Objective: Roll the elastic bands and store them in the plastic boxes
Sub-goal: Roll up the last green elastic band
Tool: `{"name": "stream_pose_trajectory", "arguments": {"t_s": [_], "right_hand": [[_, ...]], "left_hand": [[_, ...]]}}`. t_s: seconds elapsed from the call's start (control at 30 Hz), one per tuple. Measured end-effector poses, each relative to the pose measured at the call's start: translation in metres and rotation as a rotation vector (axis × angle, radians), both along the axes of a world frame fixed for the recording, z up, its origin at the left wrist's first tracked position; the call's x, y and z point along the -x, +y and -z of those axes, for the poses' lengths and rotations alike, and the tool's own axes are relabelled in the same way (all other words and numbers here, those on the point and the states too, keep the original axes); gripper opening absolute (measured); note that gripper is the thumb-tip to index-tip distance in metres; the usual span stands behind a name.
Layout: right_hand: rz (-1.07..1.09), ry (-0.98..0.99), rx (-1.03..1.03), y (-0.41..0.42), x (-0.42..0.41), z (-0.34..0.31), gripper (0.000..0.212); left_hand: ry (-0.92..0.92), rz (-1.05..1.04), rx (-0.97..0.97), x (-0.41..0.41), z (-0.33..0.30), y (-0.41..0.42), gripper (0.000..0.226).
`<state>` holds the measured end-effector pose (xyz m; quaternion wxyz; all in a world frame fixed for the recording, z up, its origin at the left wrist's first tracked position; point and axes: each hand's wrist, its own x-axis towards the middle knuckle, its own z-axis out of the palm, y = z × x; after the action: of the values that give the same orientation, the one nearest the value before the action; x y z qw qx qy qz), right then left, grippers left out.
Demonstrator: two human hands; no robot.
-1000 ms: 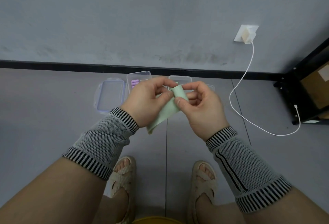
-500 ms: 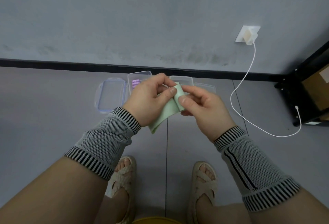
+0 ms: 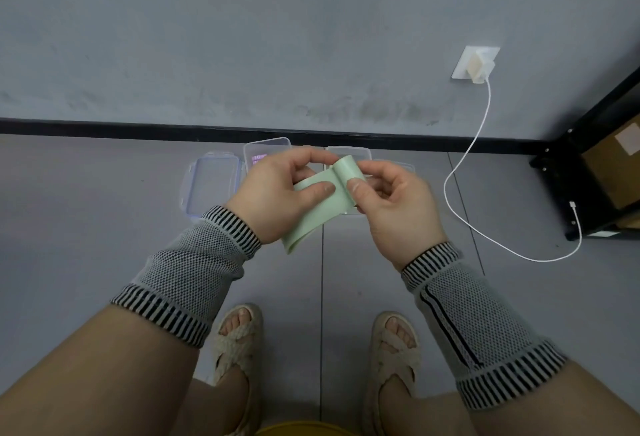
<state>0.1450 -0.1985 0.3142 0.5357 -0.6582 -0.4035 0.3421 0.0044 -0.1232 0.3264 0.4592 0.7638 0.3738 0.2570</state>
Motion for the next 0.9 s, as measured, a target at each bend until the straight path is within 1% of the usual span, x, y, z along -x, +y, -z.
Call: {"name": "stream_pose_trajectory", "arguments": {"t_s": [0.1,0.27,0.4,0.53,0.6,0.7,0.8,0.9], "right_hand": [[0.026,-0.073,0.000,0.000,0.004,0.002,0.016],[0.046,-0.153,0.000,-0.001,0.010,0.004,0.024],[0.037,-0.156,-0.005,-0.002,0.012,0.003,0.025],[0.010,-0.150,-0.032,-0.001,0.014,0.003,0.028],[-0.030,-0.081,-0.049,-0.001,0.013,0.000,0.025],[-0.107,0.095,-0.063,-0.001,0.005,-0.001,0.015],[-0.145,0.212,-0.024,0.000,-0.001,0.001,0.018],[-0.182,0.225,0.062,0.001,-0.003,0.004,0.024]], "left_hand": [[-0.034,-0.016,-0.010,-0.001,0.000,-0.002,0.028],[0.002,-0.050,-0.085,-0.005,0.002,-0.004,0.015],[0.019,-0.069,-0.099,-0.005,0.004,-0.003,0.002],[0.010,-0.071,-0.066,-0.004,0.005,-0.001,0.004],[-0.013,-0.064,-0.055,-0.001,0.003,0.000,0.011],[-0.017,-0.053,-0.049,0.001,0.001,0.001,0.014],[-0.010,-0.054,-0.037,0.001,0.003,0.001,0.008],[0.027,-0.056,-0.064,0.001,0.007,0.002,0.009]]}}
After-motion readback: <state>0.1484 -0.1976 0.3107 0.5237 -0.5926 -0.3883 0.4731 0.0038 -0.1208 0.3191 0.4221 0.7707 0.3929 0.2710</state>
